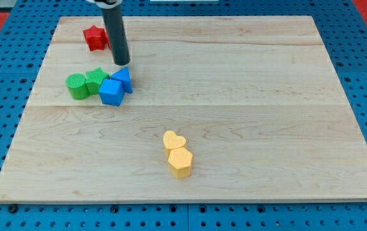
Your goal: Slide the red star and the red circle towards the right side of the board
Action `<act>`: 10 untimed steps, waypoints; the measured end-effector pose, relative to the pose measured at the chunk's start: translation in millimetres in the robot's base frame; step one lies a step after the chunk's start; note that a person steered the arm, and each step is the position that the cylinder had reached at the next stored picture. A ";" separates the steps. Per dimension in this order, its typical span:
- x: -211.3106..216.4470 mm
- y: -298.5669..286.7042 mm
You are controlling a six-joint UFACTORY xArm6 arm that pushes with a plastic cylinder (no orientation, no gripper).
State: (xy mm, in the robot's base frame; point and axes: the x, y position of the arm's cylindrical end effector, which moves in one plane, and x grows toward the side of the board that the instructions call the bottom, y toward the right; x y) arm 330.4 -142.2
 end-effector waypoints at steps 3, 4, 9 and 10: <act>-2.0 -119.4; -24.8 -125.2; -63.4 -44.8; -63.3 6.3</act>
State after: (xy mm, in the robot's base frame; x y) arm 267.1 -135.9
